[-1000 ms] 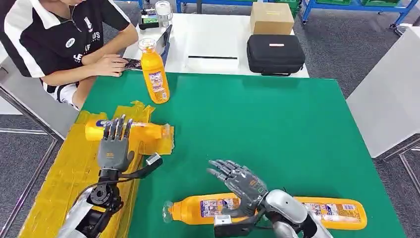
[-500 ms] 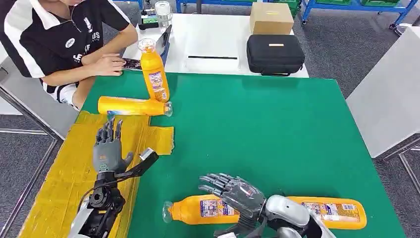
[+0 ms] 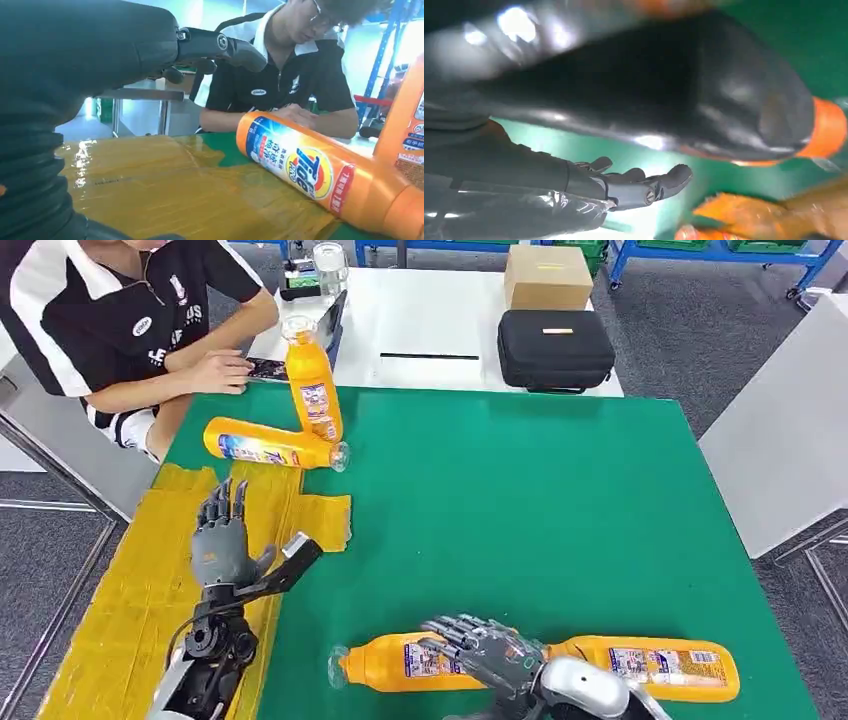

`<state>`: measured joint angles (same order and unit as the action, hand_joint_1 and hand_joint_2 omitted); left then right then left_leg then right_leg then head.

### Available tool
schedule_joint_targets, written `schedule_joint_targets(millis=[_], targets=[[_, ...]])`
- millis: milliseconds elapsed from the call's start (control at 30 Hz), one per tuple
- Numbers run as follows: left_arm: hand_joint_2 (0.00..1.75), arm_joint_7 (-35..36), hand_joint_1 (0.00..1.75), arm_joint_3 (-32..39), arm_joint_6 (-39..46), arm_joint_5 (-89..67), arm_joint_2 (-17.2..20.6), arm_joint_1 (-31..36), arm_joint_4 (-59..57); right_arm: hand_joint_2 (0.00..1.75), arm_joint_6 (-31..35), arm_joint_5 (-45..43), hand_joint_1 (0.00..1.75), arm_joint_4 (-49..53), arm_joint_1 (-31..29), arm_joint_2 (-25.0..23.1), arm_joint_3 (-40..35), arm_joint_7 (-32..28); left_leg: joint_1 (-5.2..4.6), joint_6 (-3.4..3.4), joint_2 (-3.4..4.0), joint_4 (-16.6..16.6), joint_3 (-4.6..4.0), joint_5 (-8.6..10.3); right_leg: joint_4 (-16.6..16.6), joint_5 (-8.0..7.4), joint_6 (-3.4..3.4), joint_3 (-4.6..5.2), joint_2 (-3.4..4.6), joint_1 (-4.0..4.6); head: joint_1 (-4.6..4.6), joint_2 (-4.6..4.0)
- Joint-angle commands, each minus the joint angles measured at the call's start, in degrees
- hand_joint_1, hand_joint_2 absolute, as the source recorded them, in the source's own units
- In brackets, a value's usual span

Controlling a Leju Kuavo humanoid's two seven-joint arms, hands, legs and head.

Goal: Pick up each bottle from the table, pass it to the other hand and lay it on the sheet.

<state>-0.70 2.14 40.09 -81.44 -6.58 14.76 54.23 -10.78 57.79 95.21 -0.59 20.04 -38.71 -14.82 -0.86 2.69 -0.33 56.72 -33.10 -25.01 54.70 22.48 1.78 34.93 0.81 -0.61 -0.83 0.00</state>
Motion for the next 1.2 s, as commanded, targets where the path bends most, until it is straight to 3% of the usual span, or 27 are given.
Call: schedule_joint_targets(millis=[33,133,233,267,500,533,567,633,733,767,1033,1133,1200], targets=[[1.75,0.0,0.00,1.0,-0.1,1.1,-0.3,1.9,-2.6,0.00,0.0,0.6,0.00,-8.8,-3.6,0.1,-3.8,1.4,0.11,-0.18,0.11,0.0,0.29,-0.12,-0.1,0.06,-0.07,-0.29,0.04,0.11,0.00,0.00],[1.75,0.0,0.00,1.0,-0.1,1.1,-0.3,1.9,-2.6,0.00,0.0,0.6,0.00,-8.8,-3.6,0.1,-3.8,1.4,0.07,-0.13,0.07,0.0,0.19,-0.07,-0.1,0.03,-0.04,-0.19,0.02,0.07,-0.02,0.00],[1.75,0.1,0.00,1.3,-0.1,1.9,-0.2,0.8,-1.4,0.00,2.7,3.3,0.00,-12.4,-5.4,-1.1,-3.8,5.9,0.08,-0.15,0.11,0.0,0.28,-0.11,-0.1,0.07,-0.05,-0.27,0.04,0.09,-0.02,0.00],[1.75,0.0,0.00,1.3,-0.2,2.1,-0.2,0.5,-1.2,1.75,4.2,4.3,0.00,-13.8,-5.7,-1.9,-3.4,7.2,0.11,-0.21,0.10,0.0,0.40,-0.17,-0.1,0.12,-0.06,-0.39,0.01,0.12,0.00,0.00],[1.75,-2.0,0.00,1.3,-0.1,4.1,-0.6,-1.2,-0.2,1.75,11.6,11.2,0.00,-19.7,-4.7,-5.8,-1.6,12.9,0.13,-0.23,0.05,-0.1,0.43,-0.18,-0.1,0.14,-0.08,-0.44,-0.03,0.13,-0.02,0.00],[1.75,-2.1,0.00,1.3,-0.1,4.2,-0.7,-1.2,-0.3,1.75,12.0,11.6,0.49,-20.7,-5.1,-6.2,-1.5,13.2,0.09,-0.16,0.07,-0.1,0.30,-0.10,-0.1,0.06,-0.06,-0.30,0.03,0.09,0.00,0.00],[1.75,-2.2,0.00,1.5,-0.1,4.2,-0.8,-1.2,-0.5,1.75,13.7,12.5,1.41,-22.4,-5.5,-7.1,-0.9,13.9,0.13,-0.23,0.08,-0.1,0.44,-0.18,-0.1,0.14,-0.08,-0.44,0.00,0.13,-0.02,0.00],[1.75,-3.0,0.00,1.9,-0.1,4.8,-1.1,-1.6,-0.4,1.75,15.7,15.1,1.69,-23.2,-5.1,-8.3,0.4,16.0,0.12,-0.22,0.10,-0.1,0.42,-0.15,-0.1,0.11,-0.08,-0.42,0.01,0.12,0.00,0.00],[1.75,-3.1,0.00,2.0,-0.1,5.0,-1.1,-1.6,-0.4,1.75,15.8,15.3,1.62,-23.2,-5.1,-8.4,0.6,16.3,0.07,-0.12,0.00,-0.1,0.22,-0.04,-0.1,0.04,-0.05,-0.22,-0.04,0.07,0.00,0.00],[1.75,-3.7,0.00,2.2,-0.1,5.4,-1.3,-1.8,-0.3,1.75,16.1,16.3,1.75,-23.0,-4.5,-9.2,1.9,18.0,0.10,-0.19,0.00,-0.1,0.34,-0.10,-0.1,0.09,-0.07,-0.35,-0.07,0.10,0.00,0.00],[1.75,-5.1,0.00,2.6,-0.1,6.8,-1.7,-1.5,-1.0,1.75,15.8,19.7,1.75,-24.1,-4.1,-10.8,3.9,21.1,0.10,-0.19,-0.07,-0.1,0.40,-0.09,-0.1,0.11,-0.07,-0.41,-0.15,0.10,-0.02,0.00],[1.75,-6.3,0.00,3.0,-0.1,7.9,-1.9,-1.7,-0.7,1.75,20.3,19.0,1.75,-22.9,-3.4,-12.2,6.4,20.3,0.18,-0.31,-0.05,0.0,0.61,-0.23,-0.1,0.24,-0.11,-0.64,-0.18,0.18,-0.02,0.00],[1.75,-13.0,0.00,1.8,-3.2,21.1,-2.8,-2.3,0.7,1.75,27.9,12.8,1.75,-19.9,-2.1,-15.3,11.5,17.0,0.12,-0.23,-0.04,0.0,0.50,-0.15,-0.1,0.17,-0.08,-0.52,-0.14,0.13,-0.02,0.00]])
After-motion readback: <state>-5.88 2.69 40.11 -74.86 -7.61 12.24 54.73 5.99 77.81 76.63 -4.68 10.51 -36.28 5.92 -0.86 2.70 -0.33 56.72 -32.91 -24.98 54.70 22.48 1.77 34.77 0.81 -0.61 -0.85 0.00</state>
